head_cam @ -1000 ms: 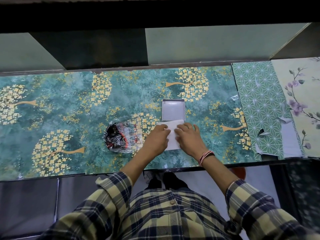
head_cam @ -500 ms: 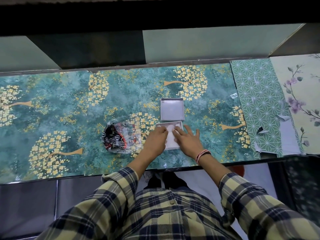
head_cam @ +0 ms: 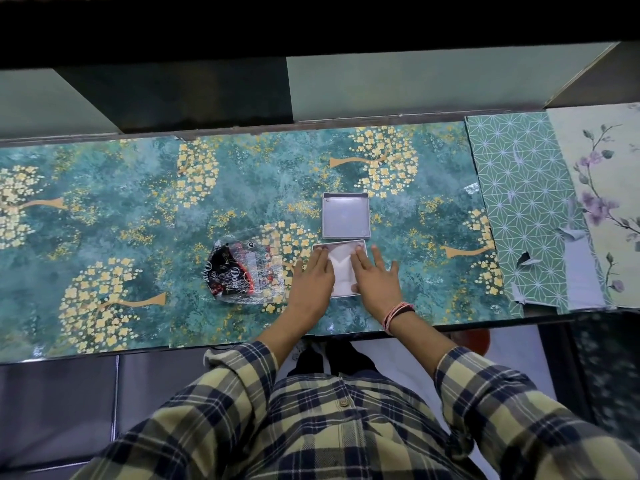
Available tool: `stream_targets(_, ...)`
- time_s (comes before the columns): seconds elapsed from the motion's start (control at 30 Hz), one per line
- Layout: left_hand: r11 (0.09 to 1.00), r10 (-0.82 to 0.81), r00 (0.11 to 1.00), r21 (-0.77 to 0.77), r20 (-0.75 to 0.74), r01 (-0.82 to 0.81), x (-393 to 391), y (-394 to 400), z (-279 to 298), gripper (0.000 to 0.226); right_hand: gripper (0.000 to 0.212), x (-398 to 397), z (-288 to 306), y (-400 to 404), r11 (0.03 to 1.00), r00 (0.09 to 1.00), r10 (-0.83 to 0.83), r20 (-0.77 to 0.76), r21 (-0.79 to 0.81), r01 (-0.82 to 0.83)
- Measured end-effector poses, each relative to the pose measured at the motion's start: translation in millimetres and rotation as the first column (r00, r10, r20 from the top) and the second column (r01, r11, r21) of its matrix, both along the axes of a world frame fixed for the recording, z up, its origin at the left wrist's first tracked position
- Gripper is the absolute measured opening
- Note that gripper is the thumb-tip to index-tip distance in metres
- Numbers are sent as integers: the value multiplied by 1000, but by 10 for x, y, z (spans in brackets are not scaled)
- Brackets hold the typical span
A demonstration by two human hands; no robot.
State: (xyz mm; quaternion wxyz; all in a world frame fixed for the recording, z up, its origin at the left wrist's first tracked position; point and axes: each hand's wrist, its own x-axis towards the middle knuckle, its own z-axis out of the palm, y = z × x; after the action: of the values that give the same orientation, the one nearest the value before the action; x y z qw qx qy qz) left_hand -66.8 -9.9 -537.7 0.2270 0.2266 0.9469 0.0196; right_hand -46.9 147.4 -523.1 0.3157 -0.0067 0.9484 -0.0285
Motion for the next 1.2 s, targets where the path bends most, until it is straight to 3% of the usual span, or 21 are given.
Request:
stream_targets(0.2, 1000, 22, 1000, -17, -9, -22, 22, 44, -23, 70, 70, -52, -42, -75, 999, 1000, -4, 11, 37, 3)
stream_targets(0.3, 999, 24, 1000, 24, -14, -24, 8, 46, 18, 62, 60, -127, 42, -47, 999, 999, -34, -21, -25, 34)
stream_targets(0.37, 997, 15, 999, 78, -41, -12, -23, 33, 68, 47, 40, -213, 108, 23, 969, 973, -187, -138, -191, 159)
stream_targets(0.47, 989, -52, 996, 133, -76, 62, -63, 39, 144, 37, 31, -383, 128, 163, 841, 814, -482, -325, -433, 326)
stream_targets(0.57, 980, -105, 994, 169, -27, 108, -39, 55, 144, 43, 28, -652, -5, 304, 696, 718, -668, -195, -503, 512)
stream_targets(0.7, 985, -162, 985, 68, 55, 158, -2, 47, 140, 54, 28, -898, -391, 442, 575, 650, -756, 76, -399, 715)
stream_targets(0.87, 982, -40, 997, 184, 68, 27, -23, 39, 287, 41, 37, -1049, -623, 425, 366, 474, -866, 161, -442, 819)
stream_targets(0.97, 957, 55, 992, 277, 109, -83, -49, -79, 279, 40, 23, -1096, -593, 403, 337, 444, -885, 139, -467, 817)
stream_targets(1.03, 892, 168, 974, 396, 154, -217, -85, -157, 287, 39, 12, -1120, -530, 395, 350, 451, -888, 92, -500, 792)
stream_targets(1.1, 744, 341, 906, 517, 249, -422, -138, -186, 362, 35, 22, -1134, -492, 404, 352, 460, -886, 48, -575, 739)
stream_targets(1.13, 622, 434, 833, 555, 343, -553, -184, -179, 416, 37, 23, -1134, -461, 411, 342, 457, -889, 30, -620, 706)
stream_targets(1.2, 232, 510, 554, 515, 658, -825, -316, -165, 559, 47, 14, -1116, -349, 404, 305, 447, -894, 20, -704, 641)
